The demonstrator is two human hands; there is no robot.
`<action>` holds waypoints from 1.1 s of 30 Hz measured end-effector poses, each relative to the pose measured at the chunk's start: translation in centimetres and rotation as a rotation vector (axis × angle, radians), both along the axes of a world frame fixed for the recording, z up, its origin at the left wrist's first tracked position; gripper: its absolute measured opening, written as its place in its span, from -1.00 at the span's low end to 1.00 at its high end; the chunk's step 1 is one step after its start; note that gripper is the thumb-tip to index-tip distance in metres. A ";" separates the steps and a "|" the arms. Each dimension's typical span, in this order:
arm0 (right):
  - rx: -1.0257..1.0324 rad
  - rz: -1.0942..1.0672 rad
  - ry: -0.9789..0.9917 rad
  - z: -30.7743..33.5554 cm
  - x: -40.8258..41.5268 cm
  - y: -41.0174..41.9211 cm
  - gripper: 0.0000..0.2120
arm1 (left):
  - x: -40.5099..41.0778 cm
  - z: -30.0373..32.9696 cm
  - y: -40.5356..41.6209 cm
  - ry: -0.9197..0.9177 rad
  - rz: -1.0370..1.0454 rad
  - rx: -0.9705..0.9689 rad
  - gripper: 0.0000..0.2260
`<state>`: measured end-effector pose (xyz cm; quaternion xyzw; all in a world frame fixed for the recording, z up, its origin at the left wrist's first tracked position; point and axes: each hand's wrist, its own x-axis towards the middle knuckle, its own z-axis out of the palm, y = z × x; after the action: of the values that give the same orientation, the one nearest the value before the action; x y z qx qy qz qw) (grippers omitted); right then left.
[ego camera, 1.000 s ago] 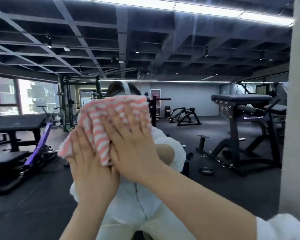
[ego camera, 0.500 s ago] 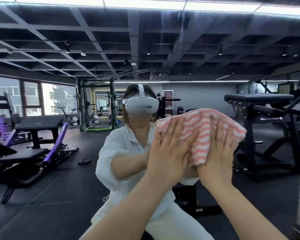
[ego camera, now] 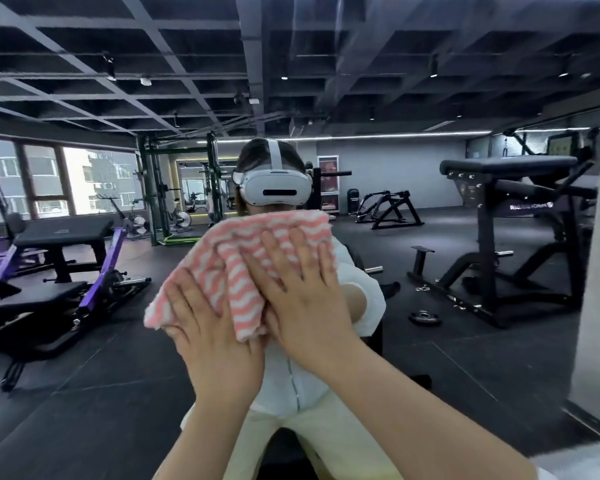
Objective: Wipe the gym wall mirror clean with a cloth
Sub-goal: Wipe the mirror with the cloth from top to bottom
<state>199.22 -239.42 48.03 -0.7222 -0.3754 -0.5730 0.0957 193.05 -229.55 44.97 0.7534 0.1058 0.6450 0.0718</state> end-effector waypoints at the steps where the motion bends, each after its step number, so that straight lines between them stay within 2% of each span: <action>1: -0.008 -0.005 -0.001 0.0 0.4 -0.8 -0.42 | 0.3 0.4 -0.8 -0.003 -0.017 -0.040 -0.15; 4: 0.056 -0.084 0.037 -0.8 2.0 -4.0 -0.41 | 1.8 0.7 -3.1 0.110 -0.009 0.012 -0.23; 9: 0.211 -0.247 0.226 -3.5 3.3 -8.5 -0.35 | 4.2 -0.4 -5.7 0.232 -0.104 0.373 -0.38; 11: 0.305 -0.248 0.324 -4.1 2.5 -8.1 -0.33 | 4.0 -1.1 -5.0 0.251 -0.127 0.446 -0.46; 13: 0.281 -0.251 0.397 -4.2 1.6 -6.4 -0.30 | 3.2 -2.0 -3.6 0.234 -0.127 0.419 -0.49; 15: 0.080 -0.272 0.432 -4.9 0.5 -4.1 -0.29 | 2.0 -3.5 -1.9 0.217 -0.083 0.350 -0.47; 19: -0.037 -0.013 0.242 -7.8 -1.8 -0.3 -0.41 | -1.2 -8.1 0.7 0.190 -0.022 0.157 -0.33; 24: -0.097 -0.027 0.085 -8.7 -1.2 -1.7 -0.37 | -0.8 -9.7 0.1 0.204 -0.072 0.047 -0.21; 26: -0.041 -0.046 0.115 -9.4 -0.2 -3.9 -0.39 | 0.6 -9.4 -1.4 0.252 -0.088 0.131 -0.23; 30: 0.048 -0.169 0.283 -14.8 1.9 -8.3 -0.36 | 2.6 -11.0 -4.7 0.339 -0.113 0.360 -0.35; 33: 0.061 -0.130 0.294 -18.2 0.1 -8.4 -0.33 | 2.1 -15.1 -4.9 0.444 -0.089 0.530 -0.31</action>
<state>199.33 -247.81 29.79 -0.8179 -0.2924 -0.4770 0.1341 195.20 -234.49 29.83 0.8717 -0.0854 0.4666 -0.1233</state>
